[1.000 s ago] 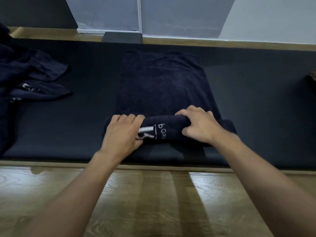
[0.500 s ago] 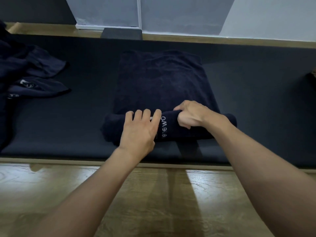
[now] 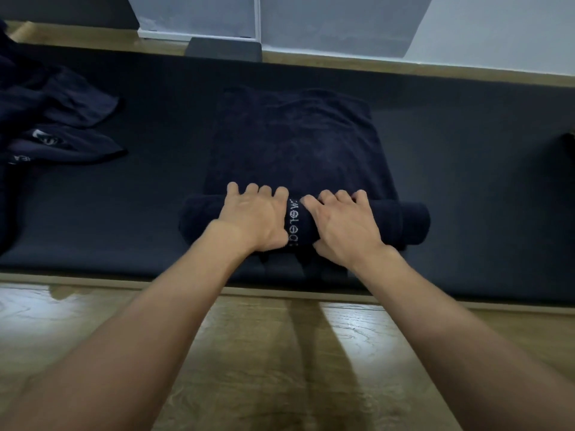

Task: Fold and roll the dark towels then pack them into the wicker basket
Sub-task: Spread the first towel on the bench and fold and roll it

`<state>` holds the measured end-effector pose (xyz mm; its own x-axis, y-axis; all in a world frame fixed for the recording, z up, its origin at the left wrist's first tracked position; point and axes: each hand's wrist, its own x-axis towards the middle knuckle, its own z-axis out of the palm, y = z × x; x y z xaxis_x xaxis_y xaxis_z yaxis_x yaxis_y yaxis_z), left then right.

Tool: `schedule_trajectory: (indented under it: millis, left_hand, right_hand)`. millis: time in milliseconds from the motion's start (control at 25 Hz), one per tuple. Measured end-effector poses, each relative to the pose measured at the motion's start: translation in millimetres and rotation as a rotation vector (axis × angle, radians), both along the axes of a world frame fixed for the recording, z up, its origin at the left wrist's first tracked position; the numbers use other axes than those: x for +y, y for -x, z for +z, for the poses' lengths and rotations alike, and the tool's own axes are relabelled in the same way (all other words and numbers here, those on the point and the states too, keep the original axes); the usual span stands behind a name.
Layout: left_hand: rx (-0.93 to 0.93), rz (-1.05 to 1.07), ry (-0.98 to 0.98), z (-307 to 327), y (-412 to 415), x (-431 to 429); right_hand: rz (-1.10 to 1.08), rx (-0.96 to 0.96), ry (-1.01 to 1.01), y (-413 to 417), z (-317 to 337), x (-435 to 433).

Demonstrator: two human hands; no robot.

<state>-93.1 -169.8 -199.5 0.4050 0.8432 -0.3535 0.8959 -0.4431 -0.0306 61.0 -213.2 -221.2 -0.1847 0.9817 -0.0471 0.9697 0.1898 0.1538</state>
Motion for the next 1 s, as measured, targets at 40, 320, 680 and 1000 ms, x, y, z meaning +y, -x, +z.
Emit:
schedule_trajectory:
  millis: [40,320,680,1000]
  left_hand:
    - [0.051,-0.029,-0.089,-4.3,1.0,-12.5]
    - [-0.065,-0.066,-0.277,-15.5,8.1,-19.2]
    - [0.171,0.071,-0.046,5.0,-14.2,-14.7]
    - [-0.116,-0.092,-0.166,-6.9,18.8,-5.1]
  right_hand:
    - [0.010,0.034,0.047,0.8,7.7,5.5]
    - [-0.120,0.317,0.534,2.1,39.9,28.4]
    - [0.027,0.111,0.070,7.1,15.7,11.2]
    - [-0.072,0.224,0.400,14.5,38.6,18.8]
